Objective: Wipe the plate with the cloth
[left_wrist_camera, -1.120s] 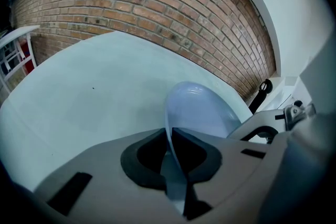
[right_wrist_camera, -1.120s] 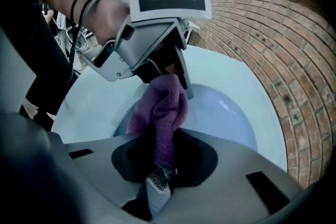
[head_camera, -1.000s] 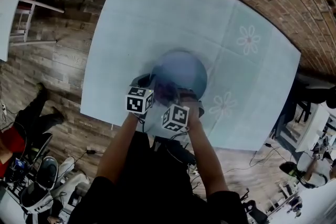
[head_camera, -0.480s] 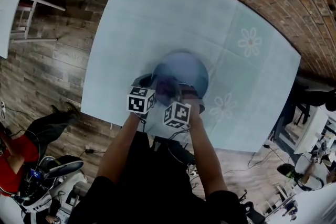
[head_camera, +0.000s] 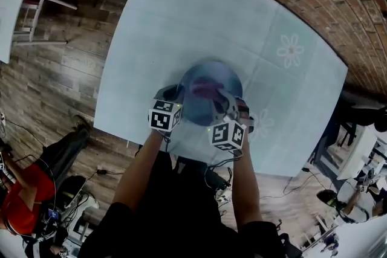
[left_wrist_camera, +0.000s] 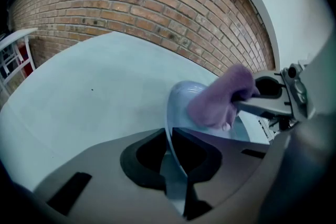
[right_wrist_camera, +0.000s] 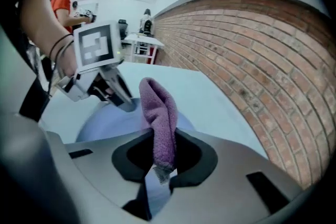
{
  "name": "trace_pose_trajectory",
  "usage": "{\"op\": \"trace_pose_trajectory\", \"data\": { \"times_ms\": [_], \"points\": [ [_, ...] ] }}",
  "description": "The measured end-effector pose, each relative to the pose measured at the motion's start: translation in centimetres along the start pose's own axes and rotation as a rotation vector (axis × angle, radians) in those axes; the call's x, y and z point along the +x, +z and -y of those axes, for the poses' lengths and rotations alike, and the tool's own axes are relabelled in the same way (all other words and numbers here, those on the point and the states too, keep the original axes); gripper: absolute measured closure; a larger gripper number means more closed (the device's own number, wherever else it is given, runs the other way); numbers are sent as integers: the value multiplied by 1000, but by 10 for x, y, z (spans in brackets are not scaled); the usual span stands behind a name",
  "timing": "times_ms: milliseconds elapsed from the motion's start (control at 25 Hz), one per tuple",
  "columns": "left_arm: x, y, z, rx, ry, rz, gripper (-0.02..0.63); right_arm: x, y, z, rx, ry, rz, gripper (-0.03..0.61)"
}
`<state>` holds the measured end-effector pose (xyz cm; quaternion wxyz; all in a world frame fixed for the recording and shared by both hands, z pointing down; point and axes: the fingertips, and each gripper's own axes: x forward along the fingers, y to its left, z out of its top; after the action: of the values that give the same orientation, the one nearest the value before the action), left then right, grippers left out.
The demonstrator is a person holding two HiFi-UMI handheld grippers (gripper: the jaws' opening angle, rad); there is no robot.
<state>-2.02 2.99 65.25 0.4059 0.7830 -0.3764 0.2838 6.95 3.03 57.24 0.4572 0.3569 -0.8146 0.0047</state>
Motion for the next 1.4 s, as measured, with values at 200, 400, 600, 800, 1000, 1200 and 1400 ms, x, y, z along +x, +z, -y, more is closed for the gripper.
{"op": "trace_pose_trajectory", "data": {
  "times_ms": [200,400,600,800,1000,1200,1400],
  "points": [
    [0,-1,-2,-2,4,1,554,6,-21,58,-127,-332,-181,502],
    [-1,-2,1,-1,4,-2,555,34,-42,34,-171,-250,-268,502],
    [-1,-1,0,-6,1,-1,555,47,-40,21,-122,-175,-264,502],
    [-1,-1,-1,-8,-2,-2,555,58,-34,21,-95,-138,-256,503],
    [0,-2,-3,-12,1,2,555,71,-22,7,-157,-77,-251,508],
    [0,-2,-2,-14,4,-3,555,74,-15,-5,-210,-20,-230,509],
    [-1,-1,-3,-21,8,0,555,75,-6,-17,-217,31,-207,509]
  ]
}}
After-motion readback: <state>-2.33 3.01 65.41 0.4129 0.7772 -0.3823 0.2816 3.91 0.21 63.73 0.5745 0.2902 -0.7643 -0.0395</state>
